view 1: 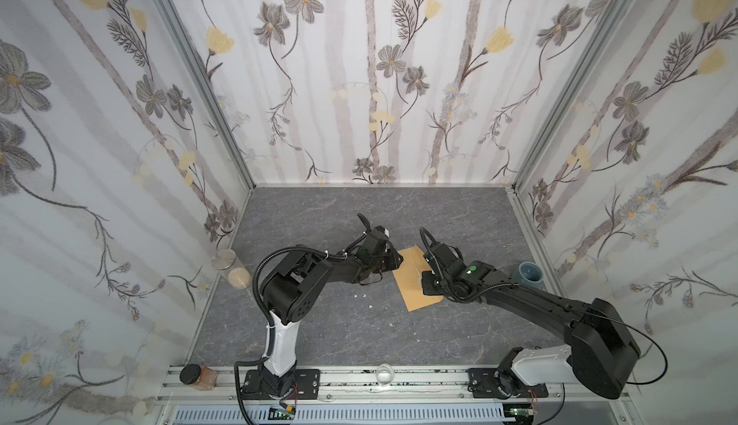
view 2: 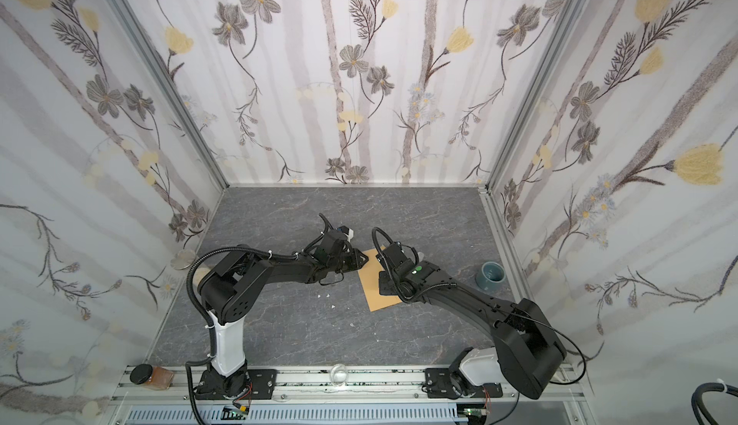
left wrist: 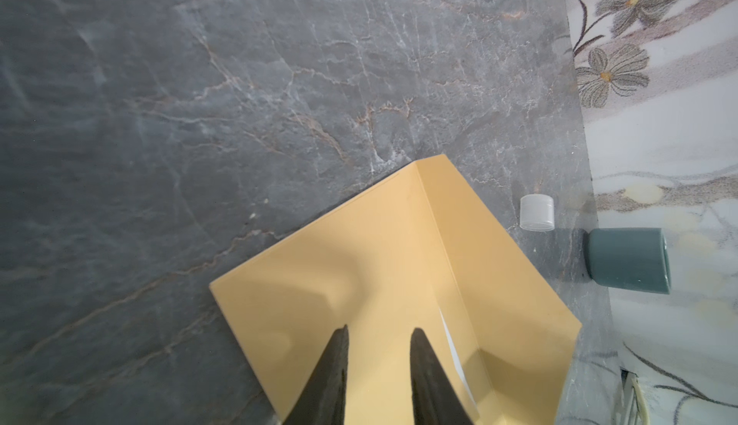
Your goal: Place the letter into the envelope and seal it
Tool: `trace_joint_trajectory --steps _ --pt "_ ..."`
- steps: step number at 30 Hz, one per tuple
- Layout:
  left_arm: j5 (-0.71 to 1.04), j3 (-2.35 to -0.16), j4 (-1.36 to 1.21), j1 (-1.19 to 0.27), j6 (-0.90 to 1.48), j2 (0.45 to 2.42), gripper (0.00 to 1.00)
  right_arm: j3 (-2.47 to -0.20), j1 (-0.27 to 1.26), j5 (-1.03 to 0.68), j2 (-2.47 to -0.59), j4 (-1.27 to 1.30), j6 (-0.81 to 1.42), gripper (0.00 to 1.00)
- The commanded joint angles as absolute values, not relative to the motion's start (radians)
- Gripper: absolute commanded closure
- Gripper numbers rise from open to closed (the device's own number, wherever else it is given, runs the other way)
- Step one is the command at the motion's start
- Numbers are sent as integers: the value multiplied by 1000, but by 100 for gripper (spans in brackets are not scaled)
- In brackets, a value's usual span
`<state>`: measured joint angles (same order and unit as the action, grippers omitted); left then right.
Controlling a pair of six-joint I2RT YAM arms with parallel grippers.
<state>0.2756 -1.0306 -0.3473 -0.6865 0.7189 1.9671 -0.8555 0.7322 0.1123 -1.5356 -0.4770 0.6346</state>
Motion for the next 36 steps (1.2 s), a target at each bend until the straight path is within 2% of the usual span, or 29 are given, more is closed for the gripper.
trace_joint_trajectory --steps 1,7,25,36 --pt "299 -1043 -345 -690 744 1940 75 -876 732 135 -1557 -425 619 100" --pt "233 -1070 -249 -691 718 1938 99 -884 732 129 -1584 -393 614 100" --pt "182 -1131 -144 -710 655 2015 100 -886 730 155 -1646 -371 626 100" --pt "162 -1158 -78 -727 620 1997 100 -860 731 147 -1670 -345 640 100"
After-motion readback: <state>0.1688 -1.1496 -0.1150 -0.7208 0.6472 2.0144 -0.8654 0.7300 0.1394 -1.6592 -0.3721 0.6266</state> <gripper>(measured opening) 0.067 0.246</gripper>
